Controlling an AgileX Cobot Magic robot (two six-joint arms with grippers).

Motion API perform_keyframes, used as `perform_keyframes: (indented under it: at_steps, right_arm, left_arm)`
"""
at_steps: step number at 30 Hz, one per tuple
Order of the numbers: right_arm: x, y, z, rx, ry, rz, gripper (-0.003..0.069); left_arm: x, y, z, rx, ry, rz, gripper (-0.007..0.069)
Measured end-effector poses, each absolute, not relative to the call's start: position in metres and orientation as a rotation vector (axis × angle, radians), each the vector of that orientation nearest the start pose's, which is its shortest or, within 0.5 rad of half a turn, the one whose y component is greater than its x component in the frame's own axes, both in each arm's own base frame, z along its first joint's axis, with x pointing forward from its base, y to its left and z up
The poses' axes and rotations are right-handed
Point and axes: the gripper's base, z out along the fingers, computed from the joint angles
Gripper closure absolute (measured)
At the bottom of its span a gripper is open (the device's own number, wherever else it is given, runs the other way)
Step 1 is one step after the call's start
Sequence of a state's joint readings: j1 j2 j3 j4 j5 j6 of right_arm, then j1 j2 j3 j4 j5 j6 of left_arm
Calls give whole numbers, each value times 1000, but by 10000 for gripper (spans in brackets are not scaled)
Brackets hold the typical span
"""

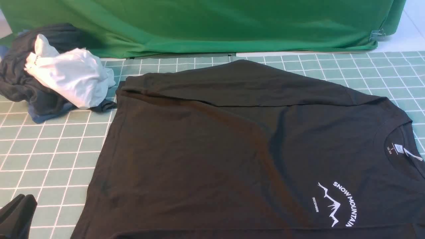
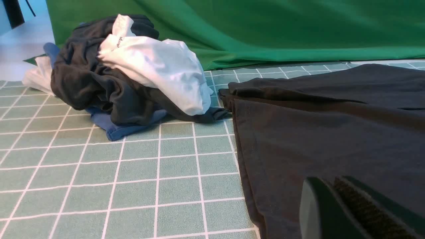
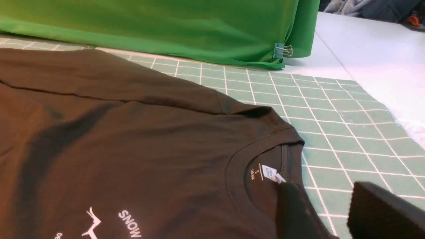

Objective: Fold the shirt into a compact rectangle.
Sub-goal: 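Grasp the left edge of the dark T-shirt lying flat on the table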

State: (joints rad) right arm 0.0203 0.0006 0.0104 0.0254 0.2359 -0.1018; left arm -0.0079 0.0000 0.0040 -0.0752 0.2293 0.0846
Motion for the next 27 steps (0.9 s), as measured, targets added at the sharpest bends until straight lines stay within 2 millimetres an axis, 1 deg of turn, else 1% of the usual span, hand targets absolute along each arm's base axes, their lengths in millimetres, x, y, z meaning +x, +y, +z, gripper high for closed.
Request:
perform_keyframes:
  at_steps: [23, 27]
  right_arm:
    - [56, 2, 188, -89, 1728, -37, 420]
    - [56, 2, 188, -89, 1728, -37, 420]
  left_arm:
    - [56, -2, 191, 34, 1711, -5, 612]
    - [57, -2, 200, -16, 1622, -53, 612]
